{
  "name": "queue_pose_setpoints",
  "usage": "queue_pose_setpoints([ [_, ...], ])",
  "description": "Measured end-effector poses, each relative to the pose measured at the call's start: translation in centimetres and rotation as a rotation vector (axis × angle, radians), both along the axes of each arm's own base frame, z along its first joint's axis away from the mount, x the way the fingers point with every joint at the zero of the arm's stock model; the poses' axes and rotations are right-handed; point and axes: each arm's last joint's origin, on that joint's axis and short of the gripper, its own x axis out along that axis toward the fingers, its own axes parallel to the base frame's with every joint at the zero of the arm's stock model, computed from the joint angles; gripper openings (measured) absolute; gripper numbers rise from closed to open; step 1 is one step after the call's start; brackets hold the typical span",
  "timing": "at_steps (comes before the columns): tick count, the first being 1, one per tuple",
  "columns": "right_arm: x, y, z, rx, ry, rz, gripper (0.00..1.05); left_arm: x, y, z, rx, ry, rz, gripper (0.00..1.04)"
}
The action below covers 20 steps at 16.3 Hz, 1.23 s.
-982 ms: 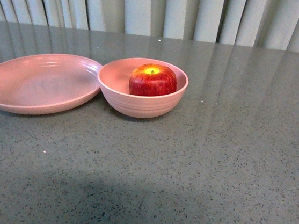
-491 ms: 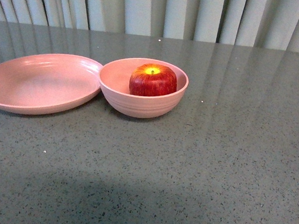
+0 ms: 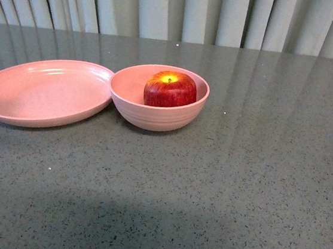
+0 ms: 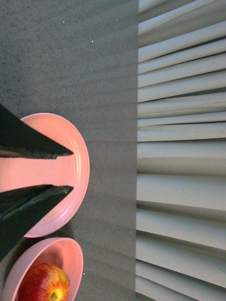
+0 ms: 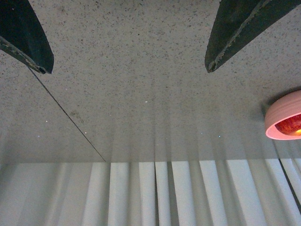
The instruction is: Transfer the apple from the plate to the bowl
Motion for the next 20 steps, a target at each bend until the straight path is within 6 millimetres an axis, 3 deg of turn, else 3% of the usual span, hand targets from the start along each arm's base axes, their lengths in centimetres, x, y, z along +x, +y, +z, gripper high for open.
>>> queue_pose_setpoints([
  [1, 0.0, 0.0, 0.0, 0.000, 0.000, 0.000, 0.98, -0.7, 0.2, -0.8, 0.000, -0.003, 0.000, 0.06],
  [2, 0.0, 0.0, 0.0, 0.000, 0.000, 0.000, 0.98, -1.3, 0.5, -1.8, 0.001, 0.002, 0.000, 0.02],
  [4, 0.0, 0.0, 0.0, 0.000, 0.000, 0.000, 0.98, -3.0, 1.8, -4.1, 0.004, 0.010, 0.000, 0.01],
  [7, 0.0, 0.0, 0.0, 0.000, 0.000, 0.000, 0.98, -4.4, 1.8, -5.8, 0.004, 0.011, -0.006, 0.01],
  [20, 0.0, 0.0, 0.0, 0.000, 0.000, 0.000, 0.98, -7.3, 1.8, -8.1, 0.004, -0.014, -0.005, 0.01],
])
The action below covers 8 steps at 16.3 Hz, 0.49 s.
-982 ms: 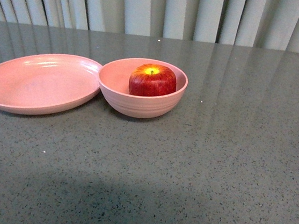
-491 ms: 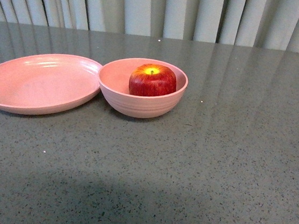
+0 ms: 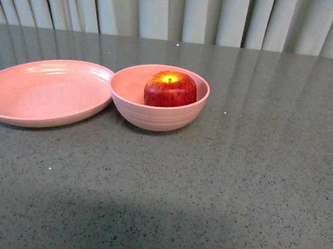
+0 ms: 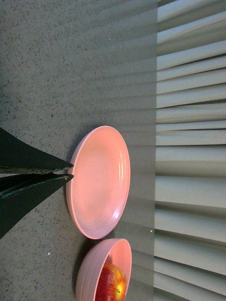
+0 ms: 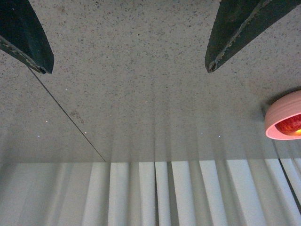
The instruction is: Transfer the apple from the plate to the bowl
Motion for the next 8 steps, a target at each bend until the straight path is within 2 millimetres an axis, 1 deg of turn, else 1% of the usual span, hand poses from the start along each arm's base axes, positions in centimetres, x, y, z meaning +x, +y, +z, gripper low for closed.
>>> queue_pose_setpoints([
  [6, 0.0, 0.0, 0.0, 0.000, 0.000, 0.000, 0.98, -0.6, 0.0, -0.1, 0.000, 0.002, 0.000, 0.01],
  [7, 0.0, 0.0, 0.0, 0.000, 0.000, 0.000, 0.98, -1.2, 0.0, -0.6, 0.001, 0.048, 0.000, 0.01],
  [8, 0.0, 0.0, 0.0, 0.000, 0.000, 0.000, 0.98, -1.7, 0.0, -0.5, 0.000, 0.024, 0.002, 0.01],
])
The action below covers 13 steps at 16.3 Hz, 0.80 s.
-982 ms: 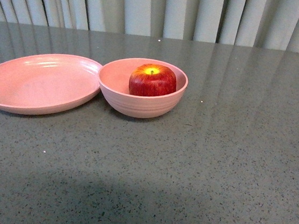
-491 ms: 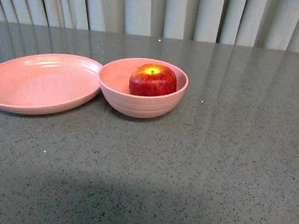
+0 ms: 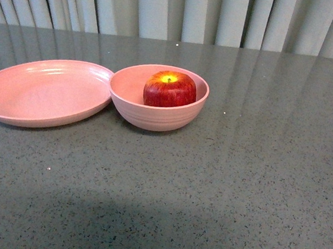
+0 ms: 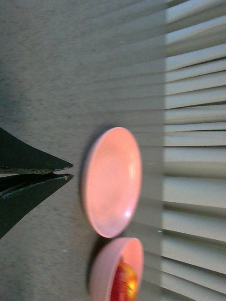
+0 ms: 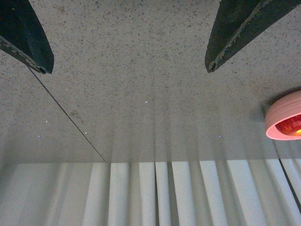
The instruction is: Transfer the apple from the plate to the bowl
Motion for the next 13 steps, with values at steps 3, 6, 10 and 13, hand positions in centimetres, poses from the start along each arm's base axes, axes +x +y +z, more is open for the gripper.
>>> queue_pose_setpoints([
  [3, 0.00, 0.00, -0.01, 0.000, 0.001, 0.000, 0.98, -0.02, 0.00, 0.02, 0.001, -0.003, -0.001, 0.01],
  [6, 0.00, 0.00, 0.00, 0.000, 0.000, 0.000, 0.98, -0.02, 0.00, 0.06, 0.001, -0.007, -0.001, 0.01],
  [10, 0.00, 0.00, 0.00, 0.000, 0.000, 0.000, 0.98, -0.02, 0.00, 0.06, 0.001, -0.007, -0.001, 0.01],
  [13, 0.00, 0.00, 0.00, 0.000, 0.000, 0.000, 0.98, -0.02, 0.00, 0.06, 0.000, -0.007, -0.001, 0.32],
])
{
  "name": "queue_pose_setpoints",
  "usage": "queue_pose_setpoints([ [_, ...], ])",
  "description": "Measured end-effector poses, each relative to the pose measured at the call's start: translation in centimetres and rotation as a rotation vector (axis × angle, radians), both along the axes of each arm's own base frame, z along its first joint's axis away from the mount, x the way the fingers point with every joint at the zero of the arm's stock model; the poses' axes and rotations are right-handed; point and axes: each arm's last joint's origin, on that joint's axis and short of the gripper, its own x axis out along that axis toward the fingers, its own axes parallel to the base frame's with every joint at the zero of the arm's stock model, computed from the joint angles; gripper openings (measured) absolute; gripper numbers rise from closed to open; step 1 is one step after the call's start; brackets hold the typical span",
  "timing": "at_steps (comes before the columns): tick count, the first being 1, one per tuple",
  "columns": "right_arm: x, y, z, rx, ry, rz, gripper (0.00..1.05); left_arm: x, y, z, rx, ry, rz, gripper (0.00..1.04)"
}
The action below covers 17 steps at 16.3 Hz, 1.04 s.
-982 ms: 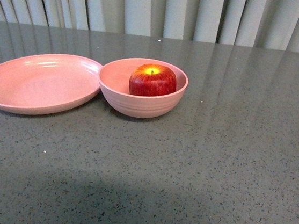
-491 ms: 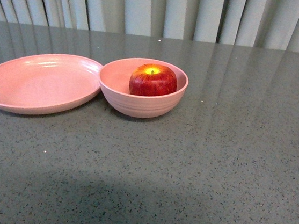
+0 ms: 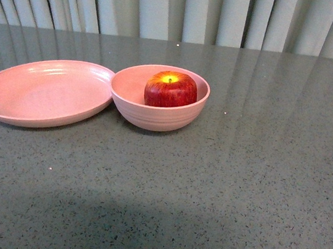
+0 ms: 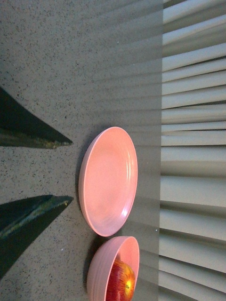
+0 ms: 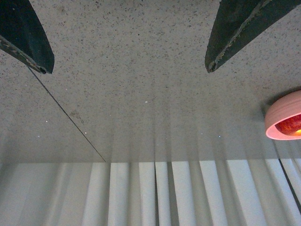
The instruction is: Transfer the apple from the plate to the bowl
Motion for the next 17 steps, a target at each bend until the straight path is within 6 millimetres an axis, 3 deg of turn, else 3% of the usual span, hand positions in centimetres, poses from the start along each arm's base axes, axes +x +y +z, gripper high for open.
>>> queue_pose_setpoints([
  [6, 0.00, 0.00, 0.00, 0.000, 0.000, 0.000, 0.98, 0.00, 0.00, 0.00, 0.000, 0.000, 0.000, 0.98],
  [17, 0.00, 0.00, 0.00, 0.000, 0.000, 0.000, 0.98, 0.00, 0.00, 0.00, 0.003, 0.000, 0.000, 0.98],
])
